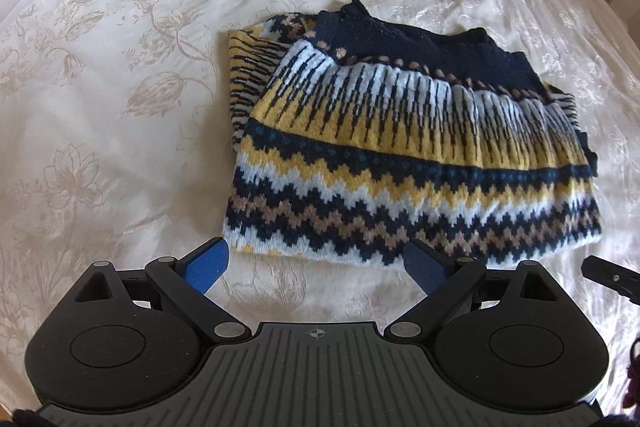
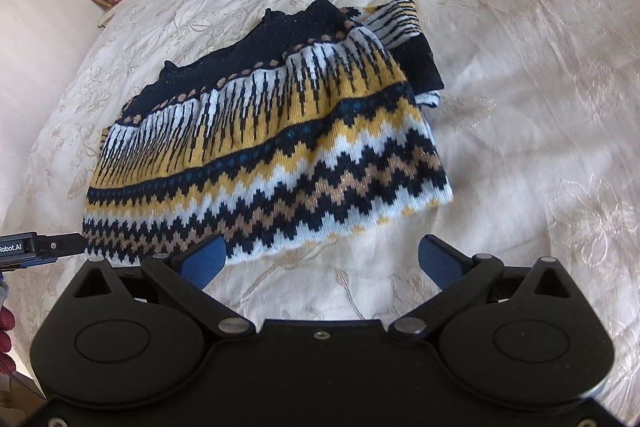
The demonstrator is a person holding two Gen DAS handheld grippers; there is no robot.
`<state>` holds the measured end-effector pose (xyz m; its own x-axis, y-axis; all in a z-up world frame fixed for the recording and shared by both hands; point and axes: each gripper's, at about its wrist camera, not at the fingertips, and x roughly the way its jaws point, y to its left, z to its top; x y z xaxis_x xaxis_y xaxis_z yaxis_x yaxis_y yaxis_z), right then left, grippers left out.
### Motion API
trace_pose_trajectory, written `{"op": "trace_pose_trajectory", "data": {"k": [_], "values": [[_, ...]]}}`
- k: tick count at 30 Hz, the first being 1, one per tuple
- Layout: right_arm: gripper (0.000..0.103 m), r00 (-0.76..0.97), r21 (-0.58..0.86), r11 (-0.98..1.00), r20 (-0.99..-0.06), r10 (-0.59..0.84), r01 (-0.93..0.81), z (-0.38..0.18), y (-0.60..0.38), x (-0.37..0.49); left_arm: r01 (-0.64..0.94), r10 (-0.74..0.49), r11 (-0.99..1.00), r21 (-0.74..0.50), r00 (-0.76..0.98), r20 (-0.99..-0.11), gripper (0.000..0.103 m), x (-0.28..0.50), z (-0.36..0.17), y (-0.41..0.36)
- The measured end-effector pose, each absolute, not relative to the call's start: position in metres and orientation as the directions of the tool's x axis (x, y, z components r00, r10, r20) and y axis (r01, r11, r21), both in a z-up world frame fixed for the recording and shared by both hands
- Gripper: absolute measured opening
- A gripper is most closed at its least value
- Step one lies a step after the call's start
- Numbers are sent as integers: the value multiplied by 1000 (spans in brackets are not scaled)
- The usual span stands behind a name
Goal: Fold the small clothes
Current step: 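Move the right gripper to a side edge of the folded sweater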
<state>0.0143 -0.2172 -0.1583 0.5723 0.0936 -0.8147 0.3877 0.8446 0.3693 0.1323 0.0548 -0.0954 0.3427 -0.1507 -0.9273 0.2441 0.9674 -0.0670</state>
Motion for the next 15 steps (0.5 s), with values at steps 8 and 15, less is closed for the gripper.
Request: {"op": "trace_pose_trajectory", "data": {"k": [8, 15], "values": [[102, 557, 389, 815, -824, 100, 429, -166, -214, -15, 265, -154, 962, -71, 307, -939, 95, 106, -99, 50], [102, 553, 413, 794, -825, 117, 447, -170, -214, -30, 290, -163, 954, -72, 302, -939, 95, 94, -95, 44]]}}
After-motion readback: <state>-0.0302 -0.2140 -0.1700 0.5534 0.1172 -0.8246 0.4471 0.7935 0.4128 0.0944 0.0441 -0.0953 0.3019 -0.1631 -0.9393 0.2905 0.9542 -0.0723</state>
